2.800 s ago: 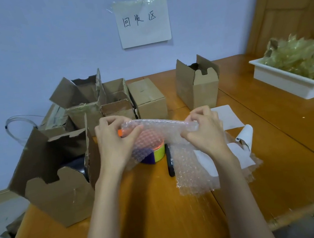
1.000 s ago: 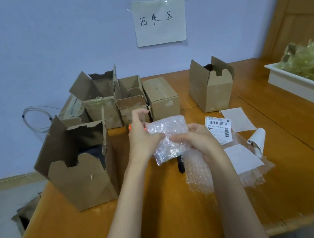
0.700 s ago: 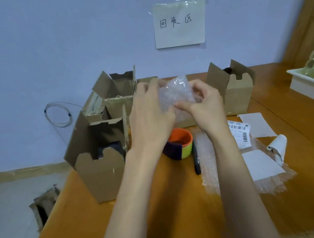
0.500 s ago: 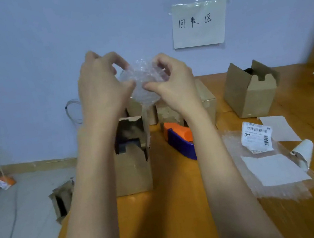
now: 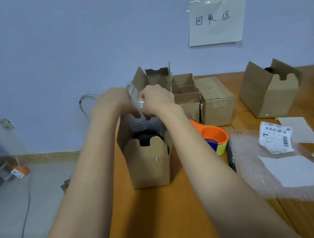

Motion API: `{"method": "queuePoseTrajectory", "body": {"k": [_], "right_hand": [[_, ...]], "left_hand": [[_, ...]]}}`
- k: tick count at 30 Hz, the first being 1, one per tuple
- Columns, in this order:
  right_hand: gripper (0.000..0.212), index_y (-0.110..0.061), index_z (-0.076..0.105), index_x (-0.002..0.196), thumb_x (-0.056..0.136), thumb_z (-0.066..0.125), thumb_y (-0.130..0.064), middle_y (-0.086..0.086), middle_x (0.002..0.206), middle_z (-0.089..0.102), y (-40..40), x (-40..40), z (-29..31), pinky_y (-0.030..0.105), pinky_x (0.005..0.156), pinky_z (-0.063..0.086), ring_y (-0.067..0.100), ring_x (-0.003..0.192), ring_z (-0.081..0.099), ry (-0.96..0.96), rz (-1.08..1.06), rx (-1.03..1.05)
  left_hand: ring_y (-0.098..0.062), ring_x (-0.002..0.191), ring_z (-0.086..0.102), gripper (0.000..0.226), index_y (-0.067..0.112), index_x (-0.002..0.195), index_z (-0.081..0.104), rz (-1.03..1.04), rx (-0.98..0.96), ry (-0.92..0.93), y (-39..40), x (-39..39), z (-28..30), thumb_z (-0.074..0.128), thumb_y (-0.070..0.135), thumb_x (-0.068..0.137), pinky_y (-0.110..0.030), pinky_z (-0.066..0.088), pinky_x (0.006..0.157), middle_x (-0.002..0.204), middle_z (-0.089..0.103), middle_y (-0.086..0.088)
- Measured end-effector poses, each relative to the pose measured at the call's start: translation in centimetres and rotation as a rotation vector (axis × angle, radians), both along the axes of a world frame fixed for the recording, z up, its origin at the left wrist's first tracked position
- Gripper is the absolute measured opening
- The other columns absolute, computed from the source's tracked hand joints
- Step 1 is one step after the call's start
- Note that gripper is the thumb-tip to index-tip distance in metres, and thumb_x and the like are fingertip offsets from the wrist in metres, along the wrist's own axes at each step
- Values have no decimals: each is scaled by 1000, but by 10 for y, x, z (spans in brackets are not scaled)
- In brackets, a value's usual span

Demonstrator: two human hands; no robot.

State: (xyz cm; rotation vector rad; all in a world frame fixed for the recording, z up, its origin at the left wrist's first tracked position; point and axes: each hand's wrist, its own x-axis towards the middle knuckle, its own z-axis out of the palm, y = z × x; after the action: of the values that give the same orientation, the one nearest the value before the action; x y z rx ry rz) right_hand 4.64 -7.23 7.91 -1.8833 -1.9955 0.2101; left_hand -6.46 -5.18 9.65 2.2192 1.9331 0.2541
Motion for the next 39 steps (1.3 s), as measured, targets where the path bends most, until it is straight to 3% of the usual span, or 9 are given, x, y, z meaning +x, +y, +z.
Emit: {"method": "queuePoseTrajectory", "body": {"k": [2, 5, 8, 16, 21, 30, 32, 35, 39], "right_hand": [[6, -15, 62, 92, 86, 63, -14, 7, 104, 60, 1, -2, -6, 32, 74, 39, 29, 98, 56, 13, 4, -9], [32, -13, 61, 116, 85, 66, -16, 10, 122, 58, 2, -5, -16, 36, 93, 40, 29, 121, 49, -36, -1, -34], [36, -15, 60, 115, 82, 69, -26, 10, 128, 55, 3, -5, -17, 41, 107, 30, 31, 130, 38, -120, -28, -51], [27, -8, 63, 112, 85, 60, -9, 11, 123, 60, 8, -6, -13, 35, 98, 37, 28, 119, 54, -48, -111, -18], [28, -10, 59, 119, 91, 55, -13, 9, 126, 57, 11, -12, -21, 32, 93, 41, 28, 119, 55, -124, -83, -30], [14, -14, 60, 103, 90, 53, -14, 8, 117, 63, 10, -10, -27, 38, 107, 30, 27, 116, 55, -139, -54, -61], [6, -16, 54, 94, 89, 55, -12, 8, 116, 63, 8, -7, -25, 39, 110, 29, 27, 116, 55, -93, -25, -82], [20, -7, 62, 100, 81, 67, -10, 8, 113, 61, 2, 6, -15, 35, 98, 43, 26, 109, 57, 92, 3, -35], [27, -19, 69, 109, 83, 69, -13, -3, 113, 59, -34, 53, 8, 14, 73, 42, 8, 93, 55, 498, -17, 245]], "left_hand": [[-21, 88, 54, 38, 20, 104, 64, -57, 32, 21, 7, 0, -6, 82, 25, 72, -29, 42, 66, 100, 61, -4], [-21, 82, 55, 33, 19, 94, 65, -94, 48, 42, 14, -1, -17, 84, 20, 67, -27, 42, 61, 97, 63, -5], [-21, 80, 56, 28, 19, 77, 62, -78, 90, 94, 18, -2, -23, 87, 25, 64, -24, 38, 56, 86, 63, -2], [-19, 85, 48, 28, 19, 81, 58, -110, 178, 484, 20, 12, -24, 78, 38, 74, -29, 33, 76, 75, 54, 1], [-20, 119, 45, 9, 23, 99, 57, -160, 250, 729, 24, 20, -36, 55, 28, 93, -28, 29, 97, 117, 60, 1], [-21, 125, 39, 21, 24, 117, 54, -162, 216, 902, 19, 29, -37, 45, 28, 98, -29, 27, 98, 124, 55, 3], [-22, 122, 38, 17, 23, 105, 52, -83, 104, 833, 14, 30, -29, 58, 30, 91, -31, 27, 96, 116, 54, 3], [-29, 127, 37, 50, 16, 125, 51, 14, 71, 487, 3, 31, -7, 71, 24, 80, -36, 25, 104, 129, 49, -10], [-25, 113, 50, 41, 14, 119, 54, -26, 574, -271, -33, 53, 28, 65, 22, 80, -33, 37, 91, 122, 51, -8]]}}
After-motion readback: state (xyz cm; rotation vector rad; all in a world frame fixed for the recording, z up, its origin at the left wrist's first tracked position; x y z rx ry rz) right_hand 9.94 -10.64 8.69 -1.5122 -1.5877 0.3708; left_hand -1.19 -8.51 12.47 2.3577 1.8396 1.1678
